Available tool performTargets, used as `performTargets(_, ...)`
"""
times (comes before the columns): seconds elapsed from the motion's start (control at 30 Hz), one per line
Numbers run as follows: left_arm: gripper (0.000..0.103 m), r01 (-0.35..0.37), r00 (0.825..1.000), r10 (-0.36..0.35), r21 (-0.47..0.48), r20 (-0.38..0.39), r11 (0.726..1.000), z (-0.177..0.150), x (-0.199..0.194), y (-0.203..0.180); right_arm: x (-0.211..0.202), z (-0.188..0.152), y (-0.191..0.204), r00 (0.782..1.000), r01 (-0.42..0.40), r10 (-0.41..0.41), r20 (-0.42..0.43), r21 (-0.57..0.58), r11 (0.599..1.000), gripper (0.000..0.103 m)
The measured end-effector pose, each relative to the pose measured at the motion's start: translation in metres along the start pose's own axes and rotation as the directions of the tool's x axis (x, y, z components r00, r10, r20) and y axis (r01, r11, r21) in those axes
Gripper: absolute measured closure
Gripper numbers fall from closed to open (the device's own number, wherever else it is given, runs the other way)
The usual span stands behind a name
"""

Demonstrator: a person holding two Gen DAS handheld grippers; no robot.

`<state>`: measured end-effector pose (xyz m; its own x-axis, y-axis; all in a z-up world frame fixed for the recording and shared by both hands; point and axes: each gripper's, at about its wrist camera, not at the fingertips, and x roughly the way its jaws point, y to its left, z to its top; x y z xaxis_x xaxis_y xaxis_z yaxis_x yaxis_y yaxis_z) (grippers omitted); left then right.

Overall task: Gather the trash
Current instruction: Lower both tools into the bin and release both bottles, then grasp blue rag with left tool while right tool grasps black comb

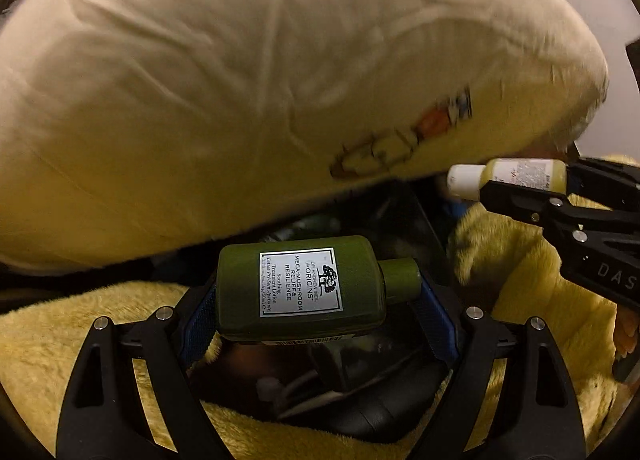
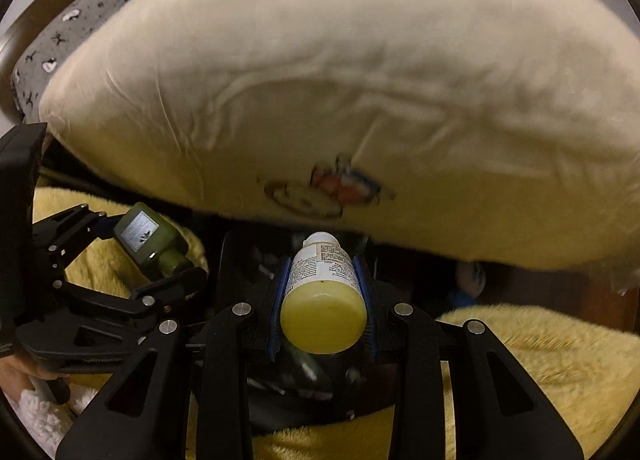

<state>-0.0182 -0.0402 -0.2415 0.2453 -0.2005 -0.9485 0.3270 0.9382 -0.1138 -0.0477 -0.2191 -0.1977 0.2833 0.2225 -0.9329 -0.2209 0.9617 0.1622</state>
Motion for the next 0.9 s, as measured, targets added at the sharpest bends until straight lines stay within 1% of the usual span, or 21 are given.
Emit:
performTargets(0.07,0.022,-0.002,1.0,0.002,0.015,-0.026,1.0,-0.003,0.007,-0.002,0.007,-0.002,0.001,1.0,0.0,0.0,-0.028,-0.001,1.0,0.071)
performTargets(0.2,0.022,0.017,0.998,-0.016,0.022,-0.062,1.0,-0.004,0.014,-0.003,0.01,-0.002,0.002,0.999,-0.015,0.015,-0.05,0.004,1.0,0.07)
performTargets(0.23,0.022,0.024,0.997,-0.022,0.021,-0.069,0.999,-0.005,0.014,-0.003,0.009,-0.002,0.002,0.999,-0.016,0.016,-0.05,0.0,1.0,0.068)
performTargets(0.27,0.022,0.025,0.997,-0.024,0.02,-0.073,0.999,-0.006,0.016,-0.003,0.009,-0.001,0.003,0.999,-0.017,0.017,-0.047,-0.002,1.0,0.065)
performTargets(0.3,0.022,0.027,0.997,-0.025,0.019,-0.077,0.999,-0.006,0.016,-0.002,0.007,0.0,0.002,0.999,-0.019,0.019,-0.041,0.0,1.0,0.059)
performTargets(0.33,0.018,0.028,0.996,-0.026,0.017,-0.079,0.999,-0.005,0.015,-0.002,0.005,0.002,0.001,0.999,-0.021,0.021,-0.036,0.005,1.0,0.054)
performTargets(0.4,0.01,0.033,0.997,-0.032,0.013,-0.067,0.999,-0.006,0.011,-0.002,0.001,0.003,-0.001,1.0,-0.016,0.016,-0.022,0.014,1.0,0.046)
performTargets(0.43,0.009,0.035,0.998,-0.035,0.012,-0.061,0.999,-0.005,0.009,-0.002,-0.001,0.004,-0.001,1.0,-0.014,0.014,-0.018,0.016,1.0,0.046)
performTargets(0.5,0.008,0.037,0.998,-0.037,0.009,-0.048,0.999,-0.003,0.005,-0.001,-0.004,0.006,-0.003,1.0,-0.009,0.009,-0.009,0.024,1.0,0.044)
performTargets(0.67,0.008,0.013,1.0,-0.013,0.007,-0.026,1.0,0.0,-0.005,0.001,-0.012,0.012,-0.008,1.0,0.011,-0.012,0.02,0.043,0.999,0.034)
performTargets(0.8,0.008,0.001,1.0,-0.001,-0.001,0.005,1.0,0.005,-0.015,0.002,-0.024,0.017,-0.02,0.997,0.033,-0.037,0.065,0.059,0.998,0.032)
performTargets(0.87,0.008,-0.006,0.999,0.006,-0.013,0.038,1.0,0.01,-0.026,0.008,-0.036,0.022,-0.025,0.994,0.044,-0.05,0.101,0.064,0.997,0.032)
performTargets(0.9,0.008,-0.009,0.999,0.01,-0.019,0.054,1.0,0.013,-0.03,0.011,-0.041,0.025,-0.028,0.991,0.049,-0.056,0.119,0.067,0.997,0.03)
